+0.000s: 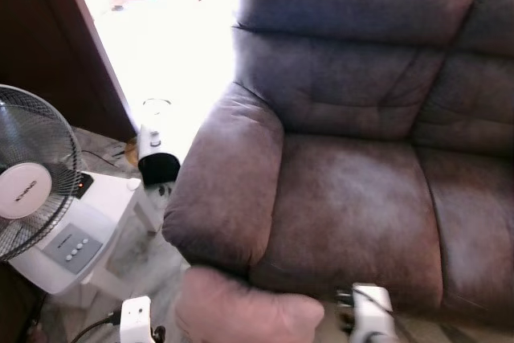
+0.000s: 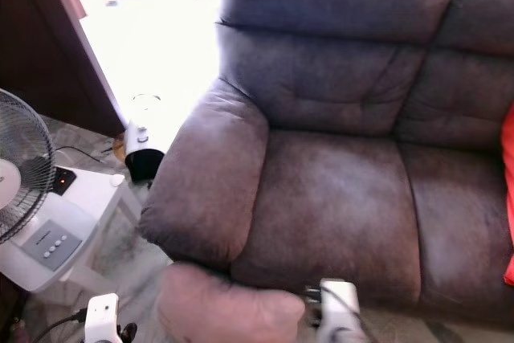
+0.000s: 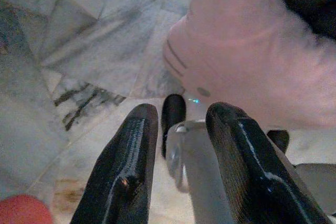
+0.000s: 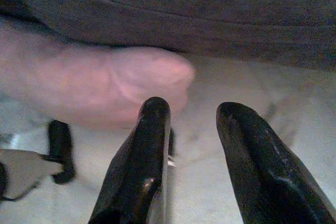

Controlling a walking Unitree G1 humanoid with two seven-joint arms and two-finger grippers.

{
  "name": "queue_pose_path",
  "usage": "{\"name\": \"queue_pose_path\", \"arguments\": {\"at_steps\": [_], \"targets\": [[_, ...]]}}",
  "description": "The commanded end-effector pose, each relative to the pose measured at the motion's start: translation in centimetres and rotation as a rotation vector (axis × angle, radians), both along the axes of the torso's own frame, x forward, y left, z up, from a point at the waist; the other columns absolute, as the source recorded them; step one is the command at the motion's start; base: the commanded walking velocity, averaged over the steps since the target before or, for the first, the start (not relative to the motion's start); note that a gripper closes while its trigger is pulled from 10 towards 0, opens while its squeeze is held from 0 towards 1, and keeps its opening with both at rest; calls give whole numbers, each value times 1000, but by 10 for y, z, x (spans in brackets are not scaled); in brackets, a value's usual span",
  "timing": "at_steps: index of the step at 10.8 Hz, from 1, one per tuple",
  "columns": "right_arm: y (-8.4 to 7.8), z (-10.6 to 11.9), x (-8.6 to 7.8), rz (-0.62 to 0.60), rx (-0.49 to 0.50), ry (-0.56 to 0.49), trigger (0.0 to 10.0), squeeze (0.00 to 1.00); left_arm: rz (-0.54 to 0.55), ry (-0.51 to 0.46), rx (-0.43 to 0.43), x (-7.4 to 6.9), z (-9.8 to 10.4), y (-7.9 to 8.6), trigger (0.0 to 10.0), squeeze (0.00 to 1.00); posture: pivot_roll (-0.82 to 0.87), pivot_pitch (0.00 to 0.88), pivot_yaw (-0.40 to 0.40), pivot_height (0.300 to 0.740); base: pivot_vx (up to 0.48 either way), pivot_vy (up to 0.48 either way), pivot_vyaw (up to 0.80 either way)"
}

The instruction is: Move the pillow to the sofa from floor

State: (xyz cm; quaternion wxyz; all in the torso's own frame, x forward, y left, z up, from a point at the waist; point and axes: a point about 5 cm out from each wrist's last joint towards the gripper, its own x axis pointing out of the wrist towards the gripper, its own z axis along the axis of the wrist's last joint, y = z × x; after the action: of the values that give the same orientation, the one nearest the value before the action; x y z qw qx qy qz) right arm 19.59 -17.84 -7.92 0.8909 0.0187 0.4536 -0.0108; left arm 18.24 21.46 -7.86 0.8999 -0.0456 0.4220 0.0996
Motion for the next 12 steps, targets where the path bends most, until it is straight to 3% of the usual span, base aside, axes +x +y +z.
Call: {"name": "queue_pose_path", "arguments": {"at_steps": [1,2,5,12], "targets": [[-4,-3,-6,-23,-11,30,10000,0,13,18,-2,-5,-2,1,10000,0,93,139,-35,740,0,0,-569],[7,-3,-3,-6,-7,19,10000,0,30,34,-8,-12,-5,3,10000,0,95,141,-35,740,0,0,0],[-1,-9,-19,-25,-8,34,10000,0,28,46,-9,-19,-8,4,10000,0,95,143,-33,740,0,364,0],[-5,-8,-19,-16,-20,24,10000,0,6,32,-7,-10,-6,-5,10000,0,97,140,-32,740,0,41,-82]]}}
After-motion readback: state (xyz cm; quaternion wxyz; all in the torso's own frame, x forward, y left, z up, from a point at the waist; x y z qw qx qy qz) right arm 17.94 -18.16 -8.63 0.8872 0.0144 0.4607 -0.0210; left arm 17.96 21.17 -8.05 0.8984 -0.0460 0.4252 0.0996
